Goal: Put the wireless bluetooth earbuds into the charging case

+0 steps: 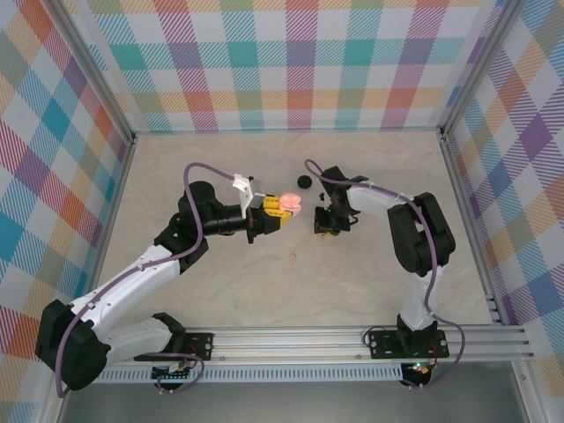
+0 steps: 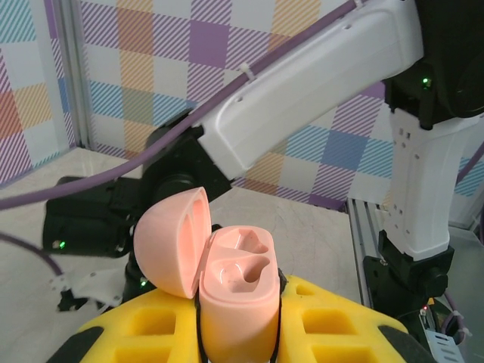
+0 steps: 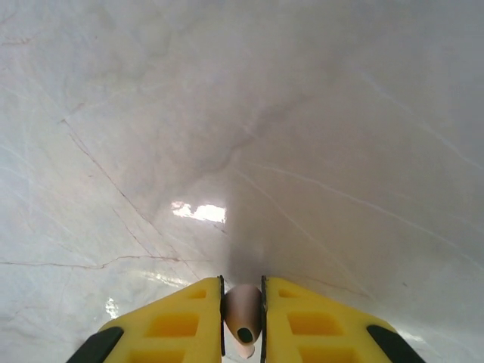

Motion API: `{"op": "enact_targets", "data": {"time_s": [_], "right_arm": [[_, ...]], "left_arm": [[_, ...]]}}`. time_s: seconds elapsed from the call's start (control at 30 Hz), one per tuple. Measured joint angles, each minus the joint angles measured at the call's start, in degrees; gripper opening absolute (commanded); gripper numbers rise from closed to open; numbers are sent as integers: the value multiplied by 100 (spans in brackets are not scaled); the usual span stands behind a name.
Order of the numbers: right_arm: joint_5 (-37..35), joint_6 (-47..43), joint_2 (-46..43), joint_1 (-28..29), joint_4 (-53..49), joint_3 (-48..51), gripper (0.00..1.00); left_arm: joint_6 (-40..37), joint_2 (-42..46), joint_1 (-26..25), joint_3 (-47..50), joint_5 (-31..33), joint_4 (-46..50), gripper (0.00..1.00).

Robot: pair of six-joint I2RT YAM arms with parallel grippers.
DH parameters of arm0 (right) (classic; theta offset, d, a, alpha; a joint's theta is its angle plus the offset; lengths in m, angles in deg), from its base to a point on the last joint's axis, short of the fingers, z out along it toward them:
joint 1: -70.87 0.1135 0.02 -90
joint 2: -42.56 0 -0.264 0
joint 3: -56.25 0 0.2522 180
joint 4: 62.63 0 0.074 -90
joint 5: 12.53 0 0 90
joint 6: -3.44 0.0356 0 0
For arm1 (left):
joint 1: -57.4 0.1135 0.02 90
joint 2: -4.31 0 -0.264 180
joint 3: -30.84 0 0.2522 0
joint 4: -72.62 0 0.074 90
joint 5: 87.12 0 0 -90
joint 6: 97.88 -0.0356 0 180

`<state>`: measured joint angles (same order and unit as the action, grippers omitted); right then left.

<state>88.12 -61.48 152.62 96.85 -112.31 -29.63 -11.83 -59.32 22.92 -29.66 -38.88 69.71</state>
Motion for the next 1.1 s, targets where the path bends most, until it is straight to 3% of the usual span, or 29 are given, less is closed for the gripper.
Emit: {"op": "enact_targets", "data": {"time_s": [0.5,1.1], "right_arm": [[1801,584,-1473,-612,1705,1086,19],[3025,944,-2957,-800,2468,1204,22]], "left_arm": [[527,-254,7,118,1246,-44,8],[1115,-490,125,186,1674,-361,9]]}}
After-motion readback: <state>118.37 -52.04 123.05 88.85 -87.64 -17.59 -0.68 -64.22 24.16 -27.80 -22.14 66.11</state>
